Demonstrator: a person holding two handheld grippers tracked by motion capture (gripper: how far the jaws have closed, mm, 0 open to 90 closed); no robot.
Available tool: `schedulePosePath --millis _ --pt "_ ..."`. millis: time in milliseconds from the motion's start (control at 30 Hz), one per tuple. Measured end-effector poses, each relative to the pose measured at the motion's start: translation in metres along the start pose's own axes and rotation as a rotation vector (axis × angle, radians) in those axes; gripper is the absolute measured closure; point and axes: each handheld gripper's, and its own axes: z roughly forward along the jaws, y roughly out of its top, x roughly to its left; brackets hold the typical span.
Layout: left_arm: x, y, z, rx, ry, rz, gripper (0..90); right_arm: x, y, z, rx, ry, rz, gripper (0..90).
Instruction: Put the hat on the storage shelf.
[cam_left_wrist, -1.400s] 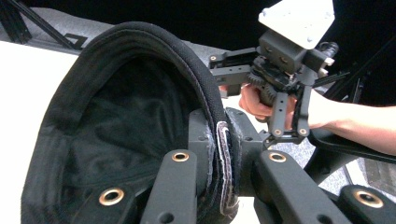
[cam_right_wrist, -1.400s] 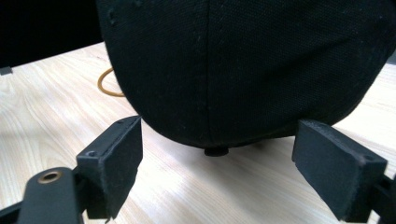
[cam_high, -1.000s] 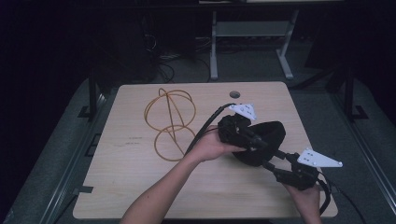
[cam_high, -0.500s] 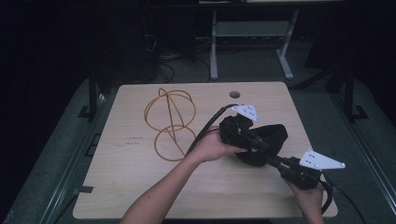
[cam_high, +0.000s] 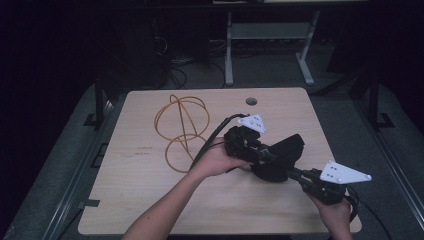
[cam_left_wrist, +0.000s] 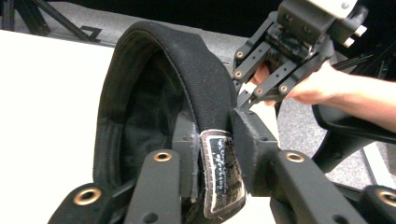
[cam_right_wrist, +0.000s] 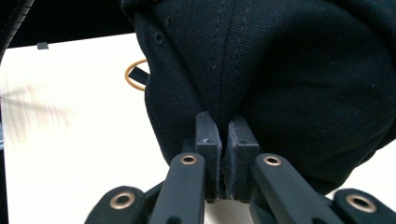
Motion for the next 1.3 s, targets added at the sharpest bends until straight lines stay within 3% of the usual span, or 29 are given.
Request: schedulePosePath --millis 167,433,600,967,1300 --pt "-0.003 -0.005 -0.014 -0.013 0.049 -0.006 59.5 -0.001 0.006 -0.002 0.015 0.004 -0.014 85.9" --pt "-0.012 -0.016 -0.035 -0.033 0.097 0.013 55.9 -0.011 0.019 -0.013 0.018 0.004 -0.019 86.1" --pt "-0.018 -0.031 -0.043 -0.017 0.138 0.023 54.7 -0.017 0.026 -0.018 0.019 -0.002 -0.020 86.2" --pt "-0.024 -0.064 -0.049 -0.011 0.170 -0.003 47.2 -0.030 0.037 -0.022 0.025 -0.004 -0.018 86.2" --pt "-0.031 -0.096 -0.049 0.010 0.224 0.002 41.3 -0.035 0.052 -0.018 0.046 0.004 -0.031 86.2"
